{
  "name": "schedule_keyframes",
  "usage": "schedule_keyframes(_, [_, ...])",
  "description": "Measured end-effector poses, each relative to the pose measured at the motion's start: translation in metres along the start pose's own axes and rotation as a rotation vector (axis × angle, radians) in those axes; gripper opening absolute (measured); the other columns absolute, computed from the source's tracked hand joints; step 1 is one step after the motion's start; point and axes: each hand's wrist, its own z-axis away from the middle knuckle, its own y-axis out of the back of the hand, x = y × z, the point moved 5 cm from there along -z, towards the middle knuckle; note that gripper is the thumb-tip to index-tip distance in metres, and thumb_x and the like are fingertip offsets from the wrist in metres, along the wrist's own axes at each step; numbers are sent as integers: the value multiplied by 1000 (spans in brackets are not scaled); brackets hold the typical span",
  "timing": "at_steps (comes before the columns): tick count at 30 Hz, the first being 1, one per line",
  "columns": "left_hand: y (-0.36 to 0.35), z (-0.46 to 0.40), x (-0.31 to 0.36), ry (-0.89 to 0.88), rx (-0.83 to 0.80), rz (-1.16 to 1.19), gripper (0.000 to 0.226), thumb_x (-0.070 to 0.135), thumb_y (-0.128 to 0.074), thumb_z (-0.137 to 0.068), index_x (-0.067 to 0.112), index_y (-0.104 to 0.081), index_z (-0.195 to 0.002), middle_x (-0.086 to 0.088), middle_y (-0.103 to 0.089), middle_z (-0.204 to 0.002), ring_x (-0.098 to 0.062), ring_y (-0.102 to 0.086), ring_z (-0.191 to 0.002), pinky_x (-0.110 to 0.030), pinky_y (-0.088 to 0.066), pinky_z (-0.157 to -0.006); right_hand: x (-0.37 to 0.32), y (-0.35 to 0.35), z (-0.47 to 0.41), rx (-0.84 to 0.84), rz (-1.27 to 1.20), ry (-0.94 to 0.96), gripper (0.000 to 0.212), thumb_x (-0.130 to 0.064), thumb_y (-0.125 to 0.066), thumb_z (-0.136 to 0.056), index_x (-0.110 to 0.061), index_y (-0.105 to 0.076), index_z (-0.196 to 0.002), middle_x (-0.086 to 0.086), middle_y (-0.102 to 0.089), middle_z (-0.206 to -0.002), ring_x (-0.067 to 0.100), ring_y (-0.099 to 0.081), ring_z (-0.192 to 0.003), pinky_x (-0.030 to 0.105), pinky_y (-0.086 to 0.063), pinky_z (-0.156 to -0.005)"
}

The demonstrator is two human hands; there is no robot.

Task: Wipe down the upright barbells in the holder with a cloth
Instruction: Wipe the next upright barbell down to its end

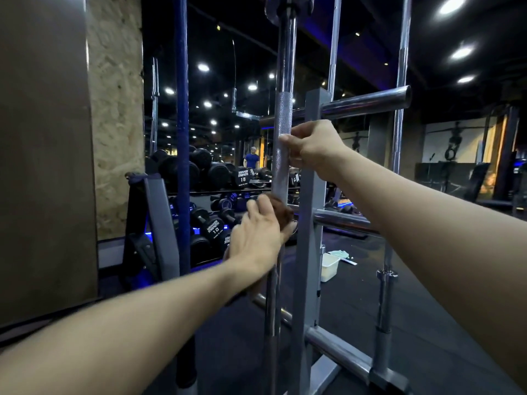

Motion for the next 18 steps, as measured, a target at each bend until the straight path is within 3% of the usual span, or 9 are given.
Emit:
schedule_keyframes(3, [28,-34,10,19,99,105,58,53,-47,-92,8,-28,-123,-13,-41,-120,-35,-53,-109,-44,-42,-76,-1,-1,-3,4,19,-6,15,-12,-65,-89,-6,-58,-77,19,-58,-83,29,-58,-76,52,-57,-80])
schedule_keyframes(7, [28,-35,18,36,166,57,58,53,-43,-93,6,-28,-123,-14,-41,-119,-35,-54,-106,-45,-45,-74,2,1,-4,27,10,-12,11,-13,-66,-89,-4,-60,-90,16,-60,-86,27,-61,-79,49,-58,-78])
schedule_keyframes(10, [7,-11,9,61,115,-7,59,55,-40,-93,6,-26,-124,-13,-39,-121,-33,-53,-108,-43,-46,-77,3,1,-2,24,10,-8,14,-12,-66,-89,-10,-58,-78,10,-58,-78,25,-58,-77,50,-57,-79])
schedule_keyframes(14, [-12,14,-2,63,-19,-51,61,57,-40,-92,8,-25,-126,-11,-40,-122,-30,-53,-111,-39,-45,-78,5,-1,2,17,-18,-33,18,-10,-66,-88,-11,-56,-73,19,-59,-88,29,-59,-81,55,-55,-82])
schedule_keyframes(18, [17,-22,8,64,62,68,59,54,-47,-91,9,-27,-122,-13,-42,-121,-34,-54,-110,-44,-43,-77,3,-1,2,0,-50,-42,12,-7,-66,-88,-6,-55,-82,19,-59,-91,27,-60,-82,47,-58,-76])
